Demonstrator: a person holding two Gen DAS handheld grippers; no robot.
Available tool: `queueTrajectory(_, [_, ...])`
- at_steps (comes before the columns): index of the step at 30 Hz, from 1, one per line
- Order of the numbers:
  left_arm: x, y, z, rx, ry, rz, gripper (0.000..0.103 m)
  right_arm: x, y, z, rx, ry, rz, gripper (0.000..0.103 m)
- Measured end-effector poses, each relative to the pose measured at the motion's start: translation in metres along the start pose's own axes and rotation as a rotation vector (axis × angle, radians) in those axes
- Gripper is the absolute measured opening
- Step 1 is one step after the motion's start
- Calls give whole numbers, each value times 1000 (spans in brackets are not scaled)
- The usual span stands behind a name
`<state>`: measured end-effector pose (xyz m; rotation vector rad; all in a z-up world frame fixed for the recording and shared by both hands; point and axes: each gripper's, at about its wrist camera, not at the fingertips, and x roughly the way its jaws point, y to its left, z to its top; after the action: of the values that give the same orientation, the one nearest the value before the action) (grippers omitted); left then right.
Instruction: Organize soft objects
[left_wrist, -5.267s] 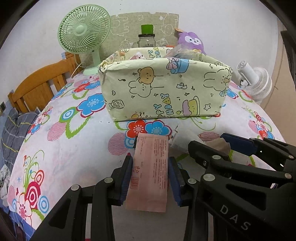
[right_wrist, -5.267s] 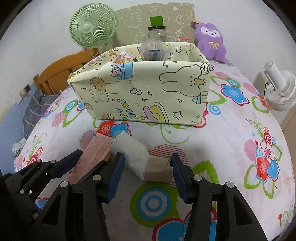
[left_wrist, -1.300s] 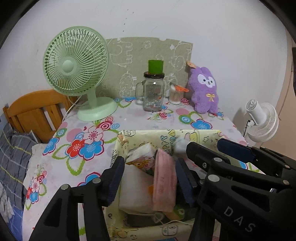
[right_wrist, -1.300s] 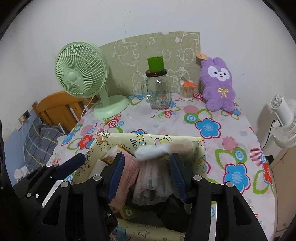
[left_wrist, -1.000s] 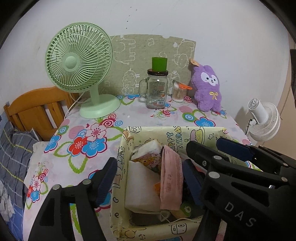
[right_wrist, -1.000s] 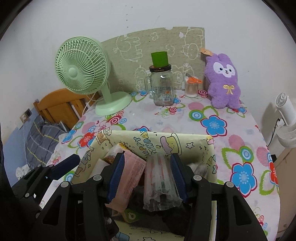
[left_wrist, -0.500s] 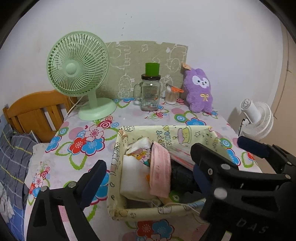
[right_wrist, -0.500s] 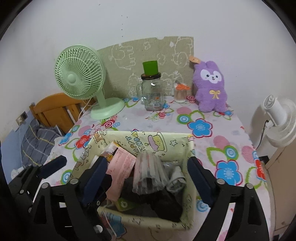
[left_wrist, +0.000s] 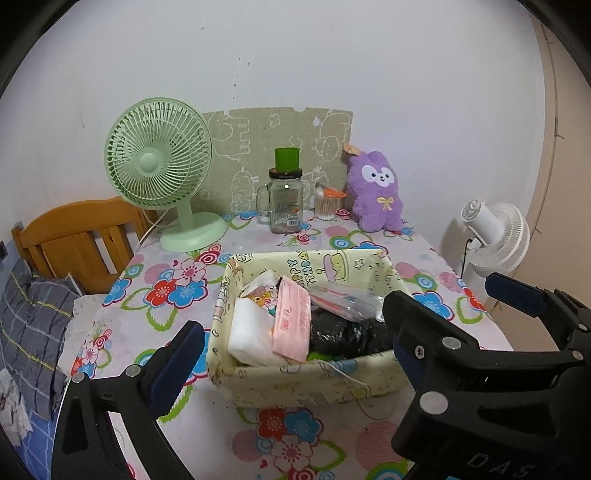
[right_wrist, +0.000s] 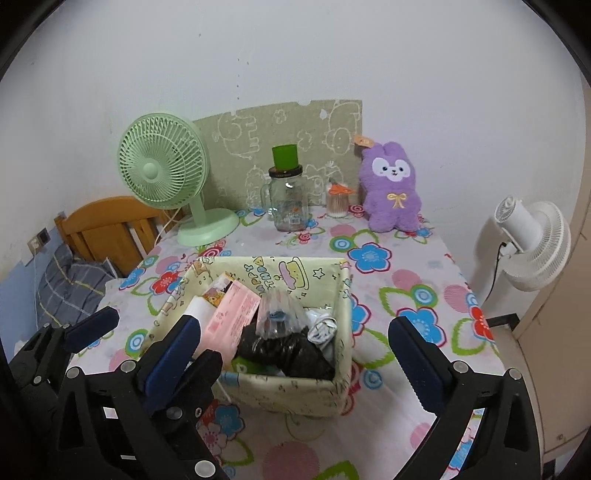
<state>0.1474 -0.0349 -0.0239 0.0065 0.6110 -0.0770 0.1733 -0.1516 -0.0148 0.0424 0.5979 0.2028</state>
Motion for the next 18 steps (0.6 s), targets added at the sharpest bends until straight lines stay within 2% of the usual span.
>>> queueTrajectory(10, [-35, -6, -11, -2, -54, -2, 103, -40, 3, -14, 5, -58, -52, 103])
queueTrajectory(14, [-49, -8, -15, 2, -72, -8, 103, -55, 4, -18, 6, -78, -48, 103])
queueTrajectory(18, [-63, -9, -20, 6, -97, 17, 103, -70, 6, -23, -1, -101, -55, 103])
